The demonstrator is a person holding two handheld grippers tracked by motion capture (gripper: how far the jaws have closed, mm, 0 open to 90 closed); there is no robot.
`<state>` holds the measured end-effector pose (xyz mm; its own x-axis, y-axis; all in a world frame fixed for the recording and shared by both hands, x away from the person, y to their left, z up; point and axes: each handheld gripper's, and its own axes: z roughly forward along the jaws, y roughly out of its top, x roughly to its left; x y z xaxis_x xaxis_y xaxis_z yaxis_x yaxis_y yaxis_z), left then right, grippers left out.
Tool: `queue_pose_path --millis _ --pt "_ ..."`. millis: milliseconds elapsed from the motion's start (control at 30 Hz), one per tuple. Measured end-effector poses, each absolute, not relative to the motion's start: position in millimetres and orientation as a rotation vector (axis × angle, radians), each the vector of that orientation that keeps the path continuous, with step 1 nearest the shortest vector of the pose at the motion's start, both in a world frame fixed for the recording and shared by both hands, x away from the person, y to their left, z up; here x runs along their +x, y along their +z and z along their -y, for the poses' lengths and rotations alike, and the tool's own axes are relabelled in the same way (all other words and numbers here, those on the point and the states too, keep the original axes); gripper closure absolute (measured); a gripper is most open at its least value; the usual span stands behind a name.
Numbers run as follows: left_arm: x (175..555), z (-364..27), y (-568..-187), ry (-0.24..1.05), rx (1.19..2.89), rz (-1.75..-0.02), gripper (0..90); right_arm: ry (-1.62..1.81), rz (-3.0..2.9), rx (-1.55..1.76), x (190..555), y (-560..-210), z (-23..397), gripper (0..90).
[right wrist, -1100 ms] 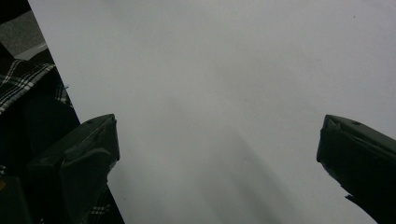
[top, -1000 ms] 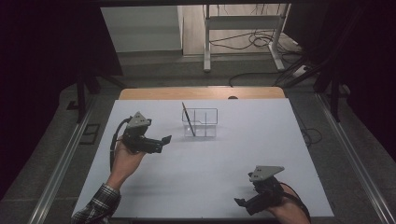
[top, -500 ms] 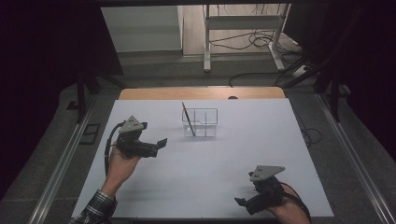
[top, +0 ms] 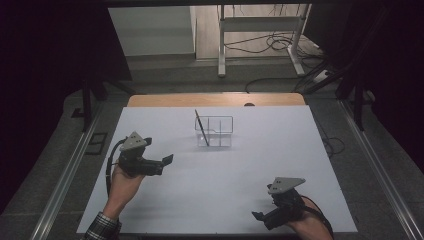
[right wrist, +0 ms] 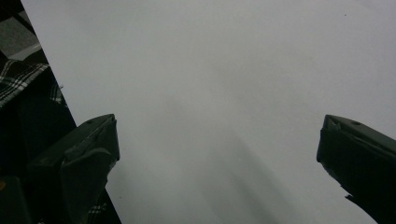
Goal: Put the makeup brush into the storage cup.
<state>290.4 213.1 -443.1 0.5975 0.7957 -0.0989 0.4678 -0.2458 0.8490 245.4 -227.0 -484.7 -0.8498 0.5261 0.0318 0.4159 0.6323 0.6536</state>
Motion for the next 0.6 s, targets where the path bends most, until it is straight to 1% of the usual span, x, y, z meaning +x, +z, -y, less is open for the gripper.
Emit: queue_pose_path --millis 600 --pt "266.0 -221.2 -457.2 0.432 1.880 -1.053 0.3 1.051 -2.662 0.813 245.4 -480.9 230.6 0.0"
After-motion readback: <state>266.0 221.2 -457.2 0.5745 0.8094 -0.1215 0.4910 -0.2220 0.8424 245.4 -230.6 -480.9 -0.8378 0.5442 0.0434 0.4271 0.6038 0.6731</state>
